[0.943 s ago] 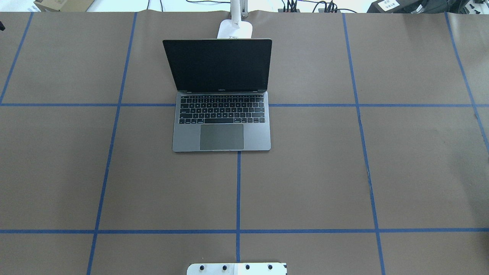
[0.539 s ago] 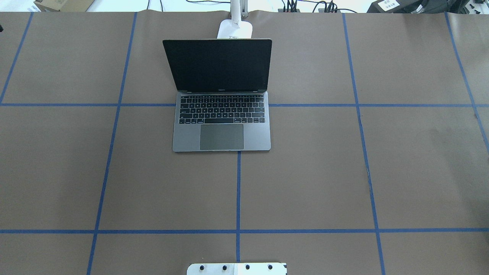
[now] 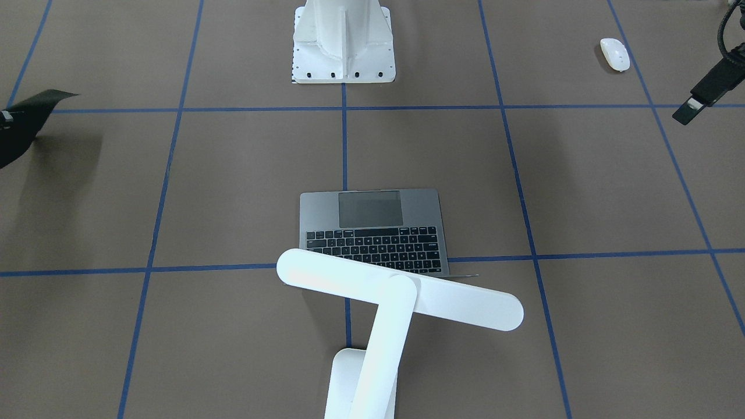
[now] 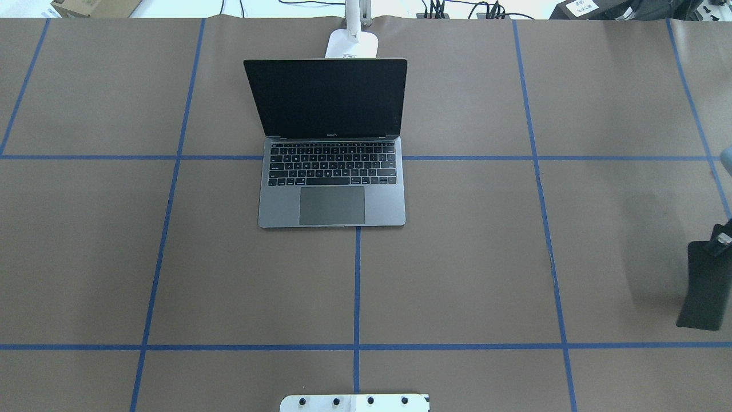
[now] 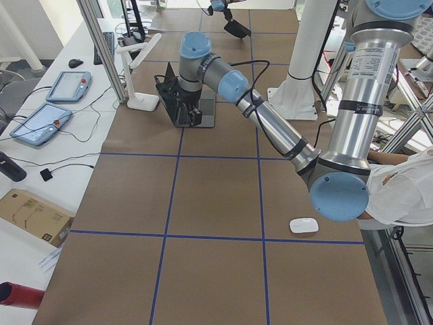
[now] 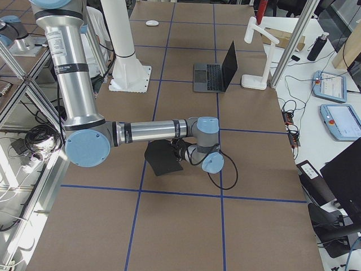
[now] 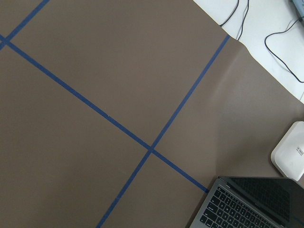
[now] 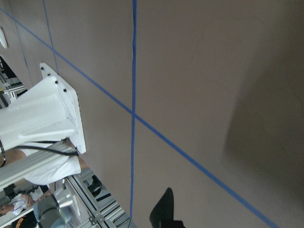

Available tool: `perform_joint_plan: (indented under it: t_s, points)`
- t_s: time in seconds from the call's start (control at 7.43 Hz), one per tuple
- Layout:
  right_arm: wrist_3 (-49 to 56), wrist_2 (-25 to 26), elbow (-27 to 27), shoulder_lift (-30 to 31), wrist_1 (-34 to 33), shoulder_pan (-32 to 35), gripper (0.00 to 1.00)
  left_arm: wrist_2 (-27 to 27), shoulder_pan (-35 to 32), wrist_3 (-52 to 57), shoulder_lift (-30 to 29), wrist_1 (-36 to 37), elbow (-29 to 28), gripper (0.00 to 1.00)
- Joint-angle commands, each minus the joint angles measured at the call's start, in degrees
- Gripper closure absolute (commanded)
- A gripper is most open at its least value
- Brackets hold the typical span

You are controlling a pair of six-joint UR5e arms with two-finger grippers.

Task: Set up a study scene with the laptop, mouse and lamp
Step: 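Carry the black mouse pad with the right gripper beside the laptop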

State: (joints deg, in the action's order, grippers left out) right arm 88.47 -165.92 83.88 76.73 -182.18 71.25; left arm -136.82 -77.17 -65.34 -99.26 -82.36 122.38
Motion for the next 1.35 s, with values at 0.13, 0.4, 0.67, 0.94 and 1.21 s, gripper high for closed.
perform_joint_plan:
  t_s: [0.13, 0.4, 0.67, 0.94, 1.21]
  points:
    - [-11.63, -12.35, -0.39, -8.52, 2.07, -7.59, 1.0, 0.86, 0.0, 4.87, 0.64, -0.61, -6.86, 0.01]
    - [-20.67, -21.33, -3.96, -11.33, 12.92, -13.23, 1.0, 1.03, -0.26, 4.96, 0.64, -0.61, -7.68, 0.01]
    - [-22.9, -24.18, -12.31, -15.88, 22.01, -14.56, 1.0, 1.56, -0.26, 4.87, 0.64, -0.61, -7.69, 0.01]
    - [-23.96, -27.6, -13.39, -19.05, 22.39, -15.18, 1.0, 1.65, -0.35, 4.78, 0.47, -0.61, -7.86, 0.01]
    - [-23.96, -31.63, -14.8, -21.09, 22.39, -17.1, 1.0, 2.0, -0.44, 4.78, 0.29, -0.61, -7.86, 0.01]
